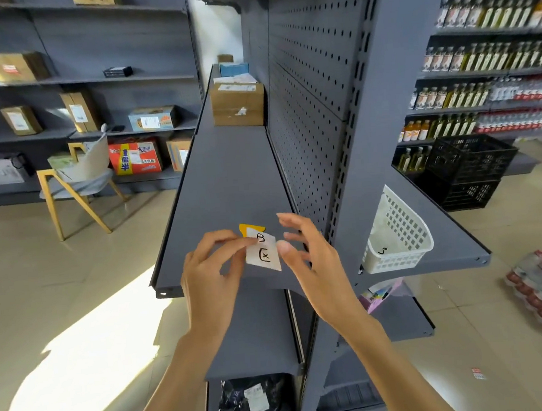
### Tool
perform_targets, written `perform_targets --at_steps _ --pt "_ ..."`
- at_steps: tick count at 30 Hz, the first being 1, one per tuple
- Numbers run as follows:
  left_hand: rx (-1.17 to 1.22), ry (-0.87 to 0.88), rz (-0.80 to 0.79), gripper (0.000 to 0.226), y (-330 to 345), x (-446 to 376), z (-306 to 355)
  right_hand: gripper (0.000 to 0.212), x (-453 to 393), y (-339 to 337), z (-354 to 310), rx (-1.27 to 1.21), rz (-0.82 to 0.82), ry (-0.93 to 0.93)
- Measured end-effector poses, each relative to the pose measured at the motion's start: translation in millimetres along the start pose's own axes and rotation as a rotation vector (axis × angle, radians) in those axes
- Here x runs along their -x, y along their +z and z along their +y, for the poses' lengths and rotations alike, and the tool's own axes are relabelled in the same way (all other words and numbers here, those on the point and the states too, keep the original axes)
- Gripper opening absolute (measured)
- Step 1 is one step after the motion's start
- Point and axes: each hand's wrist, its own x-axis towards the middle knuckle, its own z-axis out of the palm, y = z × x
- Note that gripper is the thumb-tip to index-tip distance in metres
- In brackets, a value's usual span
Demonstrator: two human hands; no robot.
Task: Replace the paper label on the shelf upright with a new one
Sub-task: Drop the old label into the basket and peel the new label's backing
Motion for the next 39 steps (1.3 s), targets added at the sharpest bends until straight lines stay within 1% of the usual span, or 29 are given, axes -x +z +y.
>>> perform_targets --at_steps 3,5,7,10,13,15,17,18,20,21,24,27,31,37,39 --pt "0.179 0.003 0.053 0.025 -12.5 -3.9 13.6 0.031 -11.4 -3.3 -8.7 -0.091 -0.086 0.136" --pt "0.214 0.038 0.072 0.029 -17.5 -5.5 18.8 0.024 -20.4 -6.0 -14.0 -0.208 -0.116 0.211" --pt "0.205 0.037 0.070 0.033 -20.2 -5.9 19.3 0.016 -26.9 -10.4 -19.5 -0.303 -0.120 0.232" --pt "0.217 0.002 0.042 0.039 -23.1 -7.1 19.6 0.010 -32.7 -16.9 -28.1 -0.325 -0.107 0.194" --pt "0.314 -0.036 -0.020 0.037 -27.3 -12.4 23.9 0.009 -37.5 -19.5 -33.2 -0.196 -0.041 0.099" --pt "0.455 -0.157 -0.081 0.031 -29.6 -19.8 26.3 0.010 -39.2 -20.5 -37.3 -0.084 0.015 0.016" --pt "0.556 -0.253 -0.149 0.026 -31.1 -27.7 28.4 0.010 -38.8 -20.6 -42.5 0.003 0.032 -0.031" --pt "0.583 -0.287 -0.193 0.028 -31.4 -30.7 29.5 0.010 -38.0 -19.6 -45.1 0.038 0.021 -0.042" --pt "0.586 -0.333 -0.270 0.042 -29.2 -33.4 31.7 0.011 -36.4 -15.9 -47.7 0.093 -0.019 -0.054" --pt "0.568 -0.333 -0.286 0.044 -27.2 -33.7 31.4 0.011 -36.0 -13.9 -47.9 0.111 -0.039 -0.063" --pt "0.522 -0.289 -0.261 0.031 -24.2 -34.6 28.4 0.012 -36.9 -12.1 -47.2 0.125 -0.071 -0.072" --pt "0.489 -0.282 -0.279 0.026 -24.6 -34.5 22.3 0.010 -37.5 -14.5 -46.1 0.138 -0.124 -0.050" --pt "0.472 -0.280 -0.328 0.025 -26.0 -33.5 18.1 0.009 -37.9 -13.9 -45.1 0.217 -0.186 -0.071" --pt "0.472 -0.280 -0.351 0.027 -25.9 -33.9 12.0 0.009 -39.4 -10.2 -44.1 0.231 -0.203 -0.064" --pt "0.485 -0.293 -0.342 0.031 -26.5 -33.8 10.5 0.008 -39.7 -9.1 -43.8 0.226 -0.198 -0.062"
